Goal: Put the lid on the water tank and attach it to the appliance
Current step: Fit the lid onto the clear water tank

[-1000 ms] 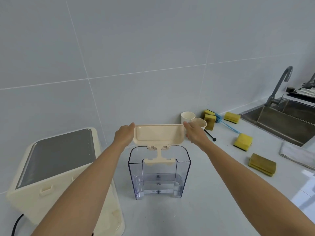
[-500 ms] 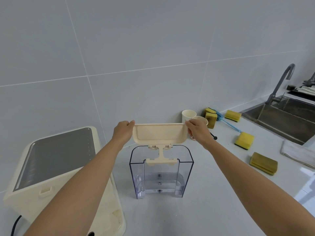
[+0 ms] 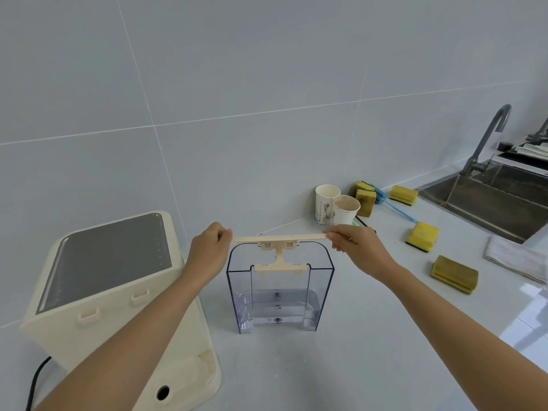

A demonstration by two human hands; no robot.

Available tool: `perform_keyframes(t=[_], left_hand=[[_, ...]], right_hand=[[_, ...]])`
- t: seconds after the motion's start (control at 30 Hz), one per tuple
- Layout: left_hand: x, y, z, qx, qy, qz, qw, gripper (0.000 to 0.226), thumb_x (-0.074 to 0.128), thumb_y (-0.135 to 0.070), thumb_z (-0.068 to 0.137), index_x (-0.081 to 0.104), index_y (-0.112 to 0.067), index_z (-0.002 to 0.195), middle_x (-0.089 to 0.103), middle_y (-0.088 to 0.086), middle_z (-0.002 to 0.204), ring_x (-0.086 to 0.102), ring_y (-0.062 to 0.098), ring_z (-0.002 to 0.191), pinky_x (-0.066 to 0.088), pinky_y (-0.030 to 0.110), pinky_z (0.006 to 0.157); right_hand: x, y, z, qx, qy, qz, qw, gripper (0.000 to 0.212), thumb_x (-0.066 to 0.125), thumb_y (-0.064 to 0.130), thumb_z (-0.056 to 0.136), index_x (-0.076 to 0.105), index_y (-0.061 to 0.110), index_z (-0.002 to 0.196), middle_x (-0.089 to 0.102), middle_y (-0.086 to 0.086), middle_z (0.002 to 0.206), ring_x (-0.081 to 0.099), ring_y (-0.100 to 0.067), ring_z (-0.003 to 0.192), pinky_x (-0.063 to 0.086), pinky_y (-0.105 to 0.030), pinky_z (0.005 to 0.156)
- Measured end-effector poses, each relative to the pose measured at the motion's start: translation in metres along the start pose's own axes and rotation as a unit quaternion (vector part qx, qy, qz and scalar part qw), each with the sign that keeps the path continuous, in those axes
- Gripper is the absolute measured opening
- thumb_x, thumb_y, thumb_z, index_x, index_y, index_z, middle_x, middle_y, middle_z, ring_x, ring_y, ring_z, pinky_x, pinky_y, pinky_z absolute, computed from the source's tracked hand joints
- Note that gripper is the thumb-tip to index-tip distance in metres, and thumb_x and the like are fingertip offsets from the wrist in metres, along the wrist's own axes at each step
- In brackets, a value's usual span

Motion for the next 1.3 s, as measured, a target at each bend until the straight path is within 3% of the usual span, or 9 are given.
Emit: perform_keyframes(t=[0.13,0.27,0.37,0.5,0.67,0.87,1.07,1.17,1.3], left_hand=[[0.002,0.005,-0.015,0.023,-0.013,0.029,0.999,0.02,0.038,-0.013,0.092,0.053,-0.003,0.084,0.047,0.003,0.062,0.041,0.019,0.061,0.03,0.026,0.054],[0.005,0.007,-0.025,0.048,-0.026,0.068,0.996,0.021,0.036,-0.012,0.092,0.053,0.0,0.089,0.053,0.008,0.071,0.047,0.028,0.072,0.036,0.035,0.066],[0.007,0.01,-0.03,0.05,-0.029,0.082,0.995,0.018,0.036,-0.012,0.092,0.05,-0.002,0.088,0.059,0.015,0.078,0.05,0.031,0.075,0.042,0.042,0.071],[0.011,0.011,-0.034,0.048,-0.025,0.099,0.994,0.013,0.036,-0.011,0.092,0.047,-0.007,0.088,0.062,0.017,0.088,0.053,0.033,0.081,0.042,0.041,0.072],[0.014,0.016,-0.036,0.042,-0.017,0.106,0.993,0.016,0.036,-0.012,0.092,0.049,-0.002,0.093,0.059,0.014,0.085,0.051,0.032,0.078,0.038,0.036,0.067],[0.018,0.017,-0.039,0.038,-0.006,0.104,0.994,0.008,0.035,-0.012,0.093,0.04,-0.011,0.087,0.055,0.011,0.085,0.048,0.03,0.077,0.035,0.032,0.066],[0.02,0.022,-0.042,0.008,-0.006,0.056,0.998,0.009,0.037,-0.013,0.093,0.044,-0.009,0.095,0.052,0.009,0.083,0.047,0.027,0.077,0.031,0.03,0.066],[0.022,0.031,-0.046,-0.048,-0.001,-0.01,0.999,0.03,0.04,-0.018,0.092,0.043,-0.004,0.119,0.054,0.01,0.096,0.05,0.027,0.088,0.032,0.029,0.073],[0.026,0.044,-0.066,-0.15,-0.017,-0.169,0.974,0.048,0.046,-0.026,0.09,0.032,-0.015,0.135,0.04,0.008,0.139,0.044,0.022,0.119,0.034,0.029,0.091]], right_hand=[[0.007,0.003,-0.017,-0.042,0.019,-0.092,0.995,0.03,0.043,0.019,0.092,0.059,0.008,0.115,0.065,-0.011,0.095,0.055,-0.021,0.084,0.042,-0.024,0.072],[0.016,0.003,-0.026,-0.064,0.033,-0.167,0.983,0.036,0.04,0.023,0.093,0.051,0.014,0.126,0.064,-0.013,0.118,0.059,-0.028,0.1,0.048,-0.034,0.086],[0.021,0.003,-0.031,-0.075,0.044,-0.202,0.976,0.037,0.039,0.022,0.093,0.048,0.016,0.129,0.065,-0.016,0.111,0.058,-0.031,0.094,0.049,-0.04,0.08],[0.025,0.003,-0.036,-0.084,0.047,-0.218,0.971,0.038,0.041,0.018,0.093,0.046,0.017,0.131,0.065,-0.016,0.108,0.058,-0.031,0.092,0.047,-0.037,0.075],[0.029,0.0,-0.038,-0.084,0.059,-0.233,0.967,0.038,0.041,0.017,0.093,0.045,0.018,0.131,0.065,-0.017,0.107,0.059,-0.032,0.09,0.048,-0.039,0.076],[0.033,-0.003,-0.039,-0.084,0.065,-0.221,0.969,0.04,0.044,0.016,0.092,0.044,0.019,0.132,0.065,-0.014,0.113,0.06,-0.03,0.093,0.049,-0.036,0.077],[0.033,-0.005,-0.039,-0.094,0.074,-0.2,0.972,0.038,0.041,0.021,0.093,0.046,0.017,0.131,0.066,-0.014,0.109,0.06,-0.029,0.089,0.042,-0.029,0.069],[0.024,-0.011,-0.034,-0.051,0.059,-0.191,0.978,0.041,0.037,0.027,0.094,0.039,0.022,0.135,0.066,-0.013,0.111,0.059,-0.029,0.094,0.047,-0.035,0.076],[0.017,-0.02,-0.017,0.049,0.038,-0.074,0.995,0.05,0.036,0.034,0.093,0.025,0.022,0.14,0.056,-0.008,0.129,0.053,-0.024,0.111,0.045,-0.037,0.095]])
Point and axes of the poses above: each hand's wrist, its own z-axis towards the middle knuckle, its own x-axis out of the palm, y = z × x, the point moved 9 cm from there along z, towards the middle knuckle
